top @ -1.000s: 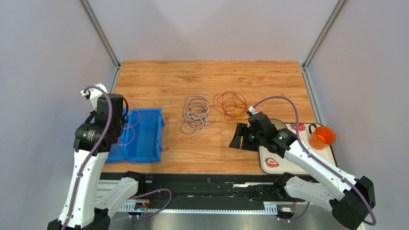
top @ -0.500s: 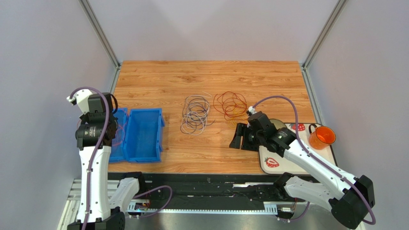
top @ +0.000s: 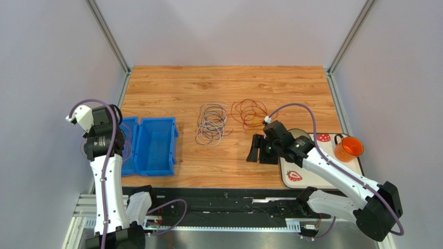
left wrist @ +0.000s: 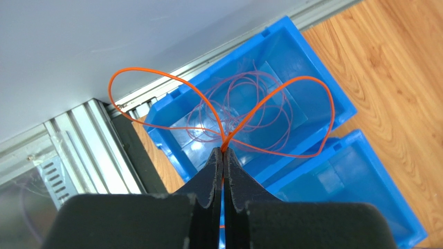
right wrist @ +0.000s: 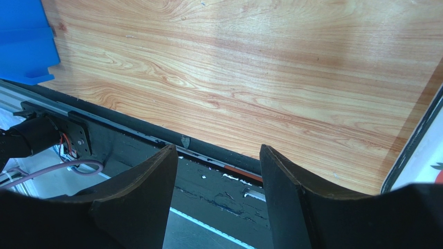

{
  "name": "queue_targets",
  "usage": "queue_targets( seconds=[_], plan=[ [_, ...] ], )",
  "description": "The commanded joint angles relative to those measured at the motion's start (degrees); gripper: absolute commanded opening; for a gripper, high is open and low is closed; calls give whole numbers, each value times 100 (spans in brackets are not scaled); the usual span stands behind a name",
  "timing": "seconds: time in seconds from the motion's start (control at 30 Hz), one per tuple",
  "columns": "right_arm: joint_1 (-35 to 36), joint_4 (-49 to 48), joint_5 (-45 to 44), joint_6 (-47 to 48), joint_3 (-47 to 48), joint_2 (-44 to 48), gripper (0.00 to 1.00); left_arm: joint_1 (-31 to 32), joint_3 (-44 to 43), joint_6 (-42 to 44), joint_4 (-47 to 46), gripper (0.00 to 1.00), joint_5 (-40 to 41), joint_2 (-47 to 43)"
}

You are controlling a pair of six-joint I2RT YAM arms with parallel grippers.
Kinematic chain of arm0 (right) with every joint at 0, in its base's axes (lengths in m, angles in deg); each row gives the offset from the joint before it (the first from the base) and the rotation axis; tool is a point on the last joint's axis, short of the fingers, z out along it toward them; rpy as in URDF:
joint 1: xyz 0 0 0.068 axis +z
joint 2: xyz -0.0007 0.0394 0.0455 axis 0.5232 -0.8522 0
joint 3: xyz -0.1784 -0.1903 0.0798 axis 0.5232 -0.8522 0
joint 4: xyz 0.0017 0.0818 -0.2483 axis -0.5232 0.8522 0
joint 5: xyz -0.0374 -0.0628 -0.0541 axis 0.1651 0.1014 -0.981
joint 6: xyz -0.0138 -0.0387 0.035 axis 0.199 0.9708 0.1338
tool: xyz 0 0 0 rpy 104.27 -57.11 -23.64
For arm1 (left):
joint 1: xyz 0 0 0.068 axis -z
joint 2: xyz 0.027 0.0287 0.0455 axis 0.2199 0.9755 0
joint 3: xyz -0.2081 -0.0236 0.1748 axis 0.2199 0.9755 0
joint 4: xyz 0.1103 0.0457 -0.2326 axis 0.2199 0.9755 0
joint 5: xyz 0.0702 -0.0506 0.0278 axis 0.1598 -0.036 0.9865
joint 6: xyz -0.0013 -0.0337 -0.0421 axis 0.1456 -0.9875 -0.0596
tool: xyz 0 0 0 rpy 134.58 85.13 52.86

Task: Untangle the cables
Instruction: Place the cable in the bin.

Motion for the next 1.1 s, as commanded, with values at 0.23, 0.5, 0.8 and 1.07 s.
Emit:
queue_targets(
  seconds=[0.23,0.5,0.8,1.07],
  plan=[
    [372,-38,-151,-104,491,-393,63,-349,409,-1400,-549,0,841,-149],
    [732,-47,-318,-342,754,-727,63,-682,630,-1639,-945,0,702,-43],
    [1136,-82,-486,-491,1027,-1166,62,-1087,832,-1525,-1472,5,-221,106],
    [1321,-126,-530,-579,1097,-1281,62,-1175,902,-1499,-1823,93,-1083,133]
  ],
)
